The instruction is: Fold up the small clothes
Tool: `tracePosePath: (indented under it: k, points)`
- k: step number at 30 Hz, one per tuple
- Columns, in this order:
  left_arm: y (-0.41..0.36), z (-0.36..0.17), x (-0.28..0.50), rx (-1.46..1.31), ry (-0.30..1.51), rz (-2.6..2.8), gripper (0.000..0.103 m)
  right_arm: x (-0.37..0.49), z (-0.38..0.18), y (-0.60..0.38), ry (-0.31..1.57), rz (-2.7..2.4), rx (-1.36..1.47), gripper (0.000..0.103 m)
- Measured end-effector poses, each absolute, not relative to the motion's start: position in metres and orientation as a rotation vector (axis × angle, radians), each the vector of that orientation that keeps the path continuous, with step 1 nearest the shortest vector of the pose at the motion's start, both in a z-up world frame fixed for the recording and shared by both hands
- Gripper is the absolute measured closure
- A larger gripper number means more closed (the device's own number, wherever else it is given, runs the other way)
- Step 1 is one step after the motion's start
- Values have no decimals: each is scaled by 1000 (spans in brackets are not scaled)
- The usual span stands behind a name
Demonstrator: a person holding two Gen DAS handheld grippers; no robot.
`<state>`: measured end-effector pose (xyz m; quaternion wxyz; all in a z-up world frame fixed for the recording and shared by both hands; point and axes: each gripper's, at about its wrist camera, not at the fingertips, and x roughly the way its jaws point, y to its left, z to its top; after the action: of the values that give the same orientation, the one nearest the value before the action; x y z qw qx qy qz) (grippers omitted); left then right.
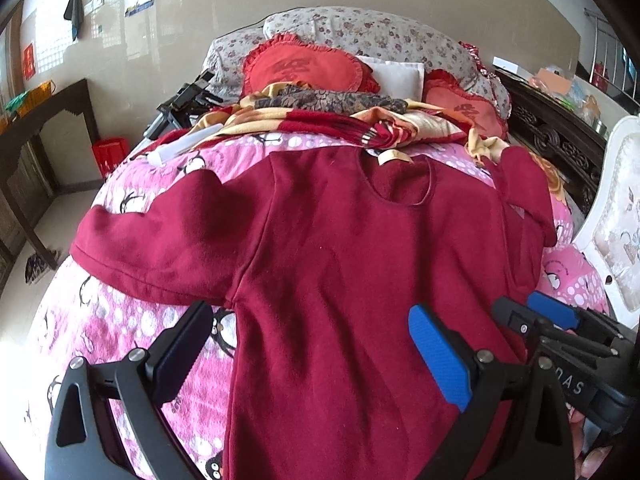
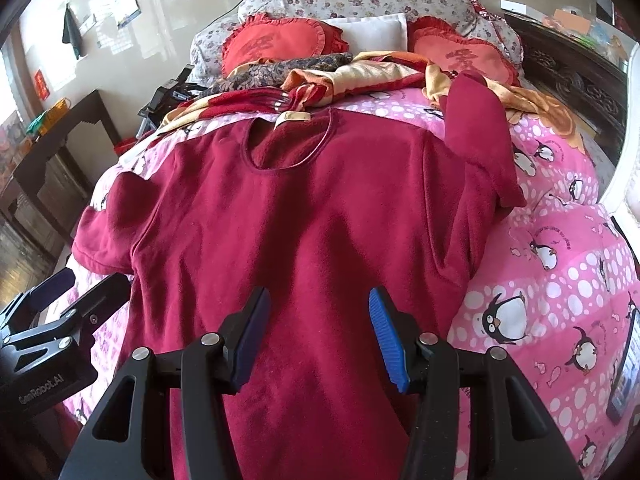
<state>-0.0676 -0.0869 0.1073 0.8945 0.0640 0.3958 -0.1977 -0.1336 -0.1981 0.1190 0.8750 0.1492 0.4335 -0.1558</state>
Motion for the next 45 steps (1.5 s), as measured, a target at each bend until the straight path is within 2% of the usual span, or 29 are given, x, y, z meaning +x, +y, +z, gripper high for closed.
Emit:
tracePosePath:
  k: [45]
  points:
    - [-71, 96, -66, 96, 864, -413, 3, -121, 112, -186, 928, -289, 311, 73]
